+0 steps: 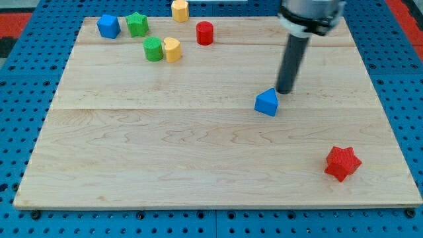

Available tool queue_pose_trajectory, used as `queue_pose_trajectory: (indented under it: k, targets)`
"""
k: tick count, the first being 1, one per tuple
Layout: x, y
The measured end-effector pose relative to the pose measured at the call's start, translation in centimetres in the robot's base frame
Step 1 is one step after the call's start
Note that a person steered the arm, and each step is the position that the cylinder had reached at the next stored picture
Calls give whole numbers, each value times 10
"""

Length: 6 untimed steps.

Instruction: Slide the blue triangle left a bit

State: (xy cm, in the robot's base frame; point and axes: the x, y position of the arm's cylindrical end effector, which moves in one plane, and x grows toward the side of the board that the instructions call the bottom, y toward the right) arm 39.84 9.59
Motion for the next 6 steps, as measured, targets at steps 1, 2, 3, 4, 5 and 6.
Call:
queue_pose_trajectory:
  k: [1, 2, 3, 4, 5, 6]
  targets:
    - [32, -30]
    - [73, 11]
    - [105, 31]
    - [68, 58]
    - [75, 94]
    - [108, 82]
